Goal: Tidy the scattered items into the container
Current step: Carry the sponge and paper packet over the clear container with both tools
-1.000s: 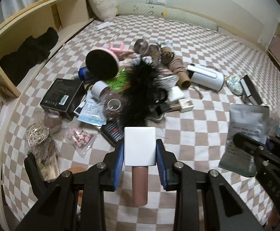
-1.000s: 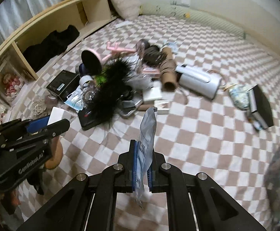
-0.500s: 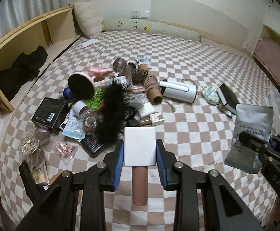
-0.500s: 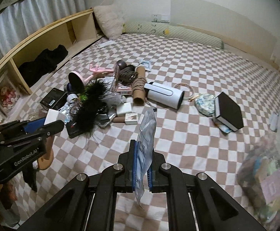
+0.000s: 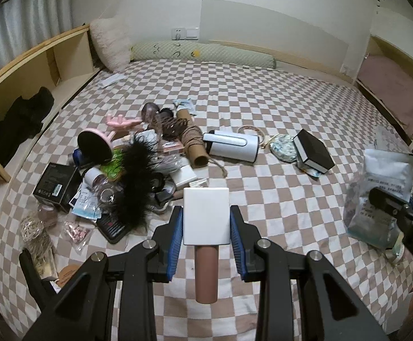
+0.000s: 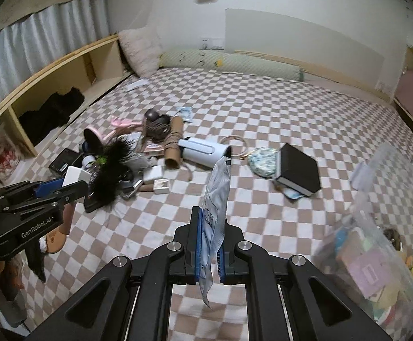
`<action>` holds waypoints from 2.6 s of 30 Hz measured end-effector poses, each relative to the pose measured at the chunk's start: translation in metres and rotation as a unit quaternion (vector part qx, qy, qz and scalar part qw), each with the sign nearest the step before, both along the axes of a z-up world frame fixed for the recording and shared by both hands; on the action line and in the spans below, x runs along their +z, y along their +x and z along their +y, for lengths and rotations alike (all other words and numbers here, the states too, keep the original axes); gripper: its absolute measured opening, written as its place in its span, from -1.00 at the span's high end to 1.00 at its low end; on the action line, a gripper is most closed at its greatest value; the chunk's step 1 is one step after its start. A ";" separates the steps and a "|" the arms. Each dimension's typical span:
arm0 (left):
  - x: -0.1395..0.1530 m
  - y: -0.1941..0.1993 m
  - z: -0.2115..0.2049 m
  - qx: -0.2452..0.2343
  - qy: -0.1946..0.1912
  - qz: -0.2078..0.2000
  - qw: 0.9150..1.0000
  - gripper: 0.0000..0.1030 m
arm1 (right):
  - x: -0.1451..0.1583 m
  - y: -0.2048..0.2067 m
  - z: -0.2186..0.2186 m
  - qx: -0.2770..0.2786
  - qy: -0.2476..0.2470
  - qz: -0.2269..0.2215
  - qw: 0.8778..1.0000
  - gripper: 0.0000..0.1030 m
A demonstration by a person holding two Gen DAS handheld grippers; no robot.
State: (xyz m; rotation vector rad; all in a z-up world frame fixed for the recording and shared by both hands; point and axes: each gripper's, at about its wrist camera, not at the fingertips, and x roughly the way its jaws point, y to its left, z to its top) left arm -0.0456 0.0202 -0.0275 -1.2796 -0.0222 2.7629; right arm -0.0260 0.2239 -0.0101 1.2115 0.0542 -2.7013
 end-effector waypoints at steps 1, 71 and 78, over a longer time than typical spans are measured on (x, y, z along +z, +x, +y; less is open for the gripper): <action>0.001 0.000 0.003 -0.002 0.000 0.002 1.000 0.39 | 0.001 0.001 0.007 -0.005 0.001 0.003 1.000 0.81; 0.040 -0.026 0.306 -0.226 0.029 0.058 0.972 0.39 | 0.026 0.046 0.304 -0.252 -0.049 0.045 0.966 0.81; 0.046 -0.030 0.335 -0.251 0.032 0.062 0.966 0.39 | 0.021 0.055 0.329 -0.275 -0.039 0.031 0.960 0.81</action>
